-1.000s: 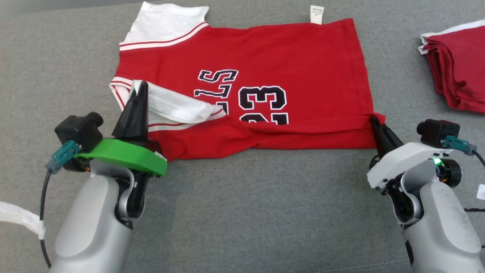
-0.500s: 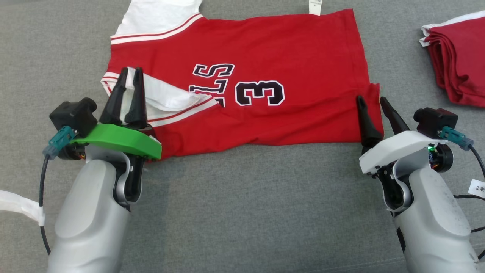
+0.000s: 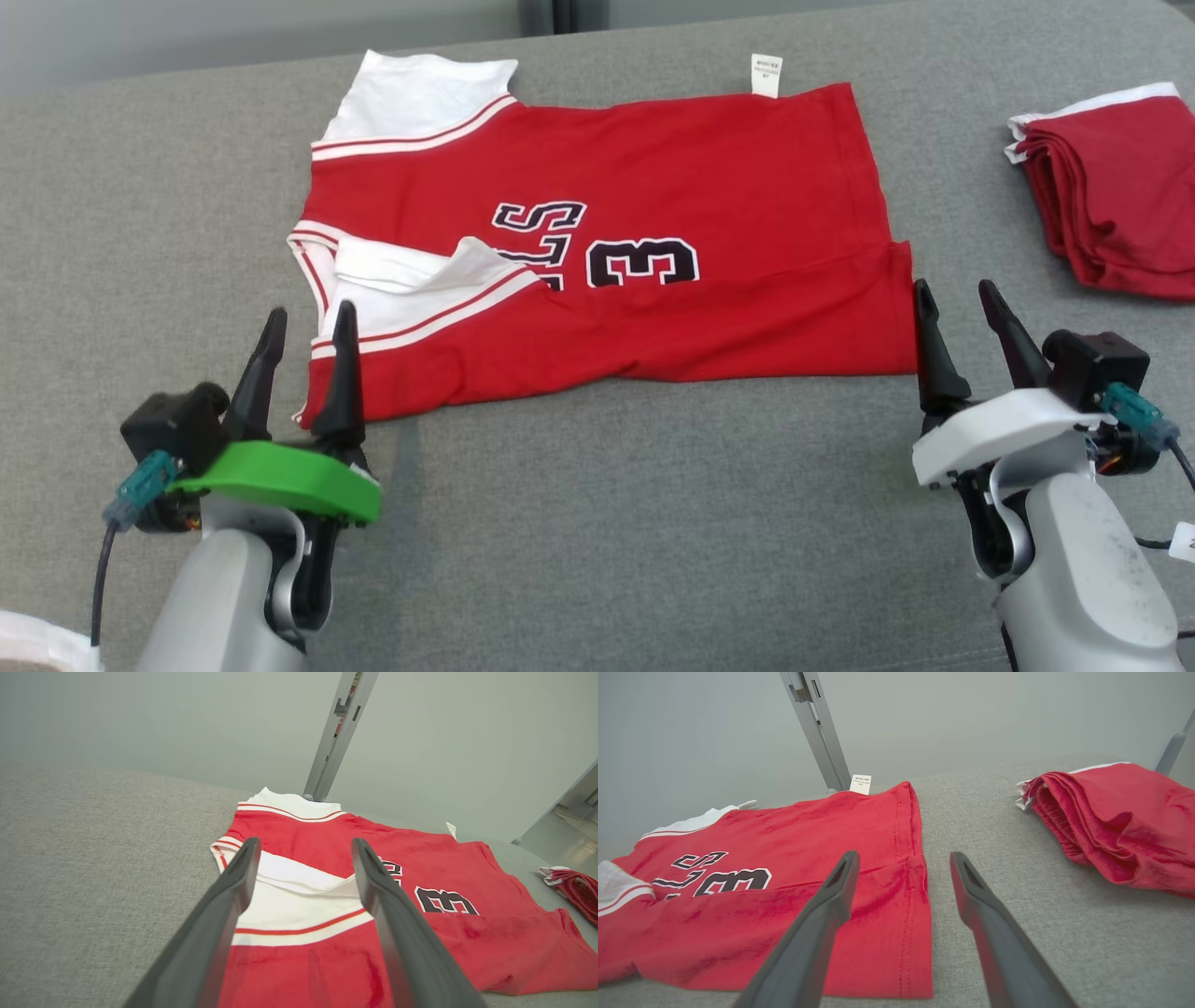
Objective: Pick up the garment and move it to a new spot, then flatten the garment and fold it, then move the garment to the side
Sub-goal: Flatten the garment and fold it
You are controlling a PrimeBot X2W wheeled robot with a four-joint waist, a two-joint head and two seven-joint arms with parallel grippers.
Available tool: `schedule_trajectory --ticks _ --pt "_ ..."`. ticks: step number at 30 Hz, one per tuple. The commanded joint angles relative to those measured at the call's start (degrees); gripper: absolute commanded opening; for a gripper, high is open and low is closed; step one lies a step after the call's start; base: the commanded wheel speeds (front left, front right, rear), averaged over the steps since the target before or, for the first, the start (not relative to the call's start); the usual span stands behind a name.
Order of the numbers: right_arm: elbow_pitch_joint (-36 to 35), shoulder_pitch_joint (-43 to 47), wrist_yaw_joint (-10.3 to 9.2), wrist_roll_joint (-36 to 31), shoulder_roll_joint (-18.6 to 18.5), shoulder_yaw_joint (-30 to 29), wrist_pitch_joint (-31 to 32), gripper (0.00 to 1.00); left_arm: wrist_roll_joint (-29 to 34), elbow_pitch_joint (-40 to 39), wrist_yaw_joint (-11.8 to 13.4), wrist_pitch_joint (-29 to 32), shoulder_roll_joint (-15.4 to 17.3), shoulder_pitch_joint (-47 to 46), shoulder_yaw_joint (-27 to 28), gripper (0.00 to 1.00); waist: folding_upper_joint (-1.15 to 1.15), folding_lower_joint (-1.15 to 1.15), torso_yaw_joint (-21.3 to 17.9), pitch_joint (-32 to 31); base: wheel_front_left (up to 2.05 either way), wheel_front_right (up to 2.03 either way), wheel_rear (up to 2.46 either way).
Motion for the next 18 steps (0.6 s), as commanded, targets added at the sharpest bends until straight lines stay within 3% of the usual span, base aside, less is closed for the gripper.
schedule_trajectory --ticks 1,9,18 --pt "-0.6 1.9 -0.04 -0.6 -0.2 -0.3 -0.2 1.00 -0.7 0.3 -0.1 0.9 0.6 2.1 0.4 1.00 0.00 0.00 0.2 -3.0 0.00 0.00 0.00" --pt "-4.3 7.3 -0.03 -1.2 -0.2 1.4 2.2 1.00 -5.8 1.2 3.0 10.6 2.0 9.1 2.1 1.00 0.00 0.00 -0.2 -5.3 0.00 0.00 0.00" --pt "-6.9 7.7 -0.03 -1.6 -0.2 2.6 5.7 1.00 -10.0 2.6 3.5 15.9 0.5 7.2 2.7 1.00 0.00 0.00 -1.7 -2.6 0.00 0.00 0.00"
